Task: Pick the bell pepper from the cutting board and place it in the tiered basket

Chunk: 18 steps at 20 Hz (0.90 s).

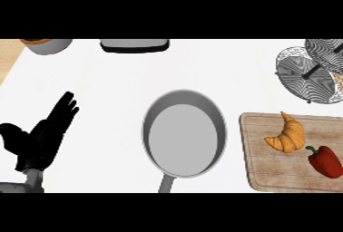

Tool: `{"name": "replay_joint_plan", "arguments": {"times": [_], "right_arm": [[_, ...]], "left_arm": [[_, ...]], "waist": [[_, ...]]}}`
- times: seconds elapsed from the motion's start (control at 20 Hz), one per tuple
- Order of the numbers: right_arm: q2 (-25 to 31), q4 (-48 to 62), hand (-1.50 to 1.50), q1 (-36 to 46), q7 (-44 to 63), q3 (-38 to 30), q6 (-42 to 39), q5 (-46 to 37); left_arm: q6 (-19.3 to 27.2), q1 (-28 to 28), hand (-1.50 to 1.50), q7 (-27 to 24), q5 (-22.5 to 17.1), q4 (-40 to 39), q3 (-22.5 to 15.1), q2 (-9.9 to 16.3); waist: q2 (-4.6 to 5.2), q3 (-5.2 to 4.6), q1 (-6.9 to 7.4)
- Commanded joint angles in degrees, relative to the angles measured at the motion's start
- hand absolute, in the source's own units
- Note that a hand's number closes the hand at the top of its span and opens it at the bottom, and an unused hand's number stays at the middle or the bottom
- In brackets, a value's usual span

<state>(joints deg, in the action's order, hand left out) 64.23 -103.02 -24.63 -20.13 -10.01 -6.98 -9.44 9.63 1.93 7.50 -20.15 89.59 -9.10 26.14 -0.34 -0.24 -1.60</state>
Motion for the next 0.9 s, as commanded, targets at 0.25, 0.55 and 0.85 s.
{"name": "replay_joint_plan", "arguments": {"times": [0.25, 0.55, 0.85], "right_arm": [[-3.33, -17.97, -1.5, -5.36, 20.03, 3.98, -4.75, -10.18], [-11.44, -12.66, -1.5, -0.22, 22.13, 7.11, -5.42, -17.02], [-17.86, -6.23, -1.5, -0.84, 20.51, 10.25, -2.48, -26.44]], "left_arm": [[-0.86, 0.62, 0.0, 3.64, 0.7, 3.07, 0.69, -0.48], [-0.02, 0.57, 0.0, 3.07, 4.81, 3.05, -0.21, -3.64], [-3.23, 0.67, 0.0, 5.39, 3.34, 3.04, 3.73, -2.32]], "waist": [[0.14, 0.2, 1.15], [0.29, 0.24, 1.61], [0.25, 0.25, 1.37]]}}
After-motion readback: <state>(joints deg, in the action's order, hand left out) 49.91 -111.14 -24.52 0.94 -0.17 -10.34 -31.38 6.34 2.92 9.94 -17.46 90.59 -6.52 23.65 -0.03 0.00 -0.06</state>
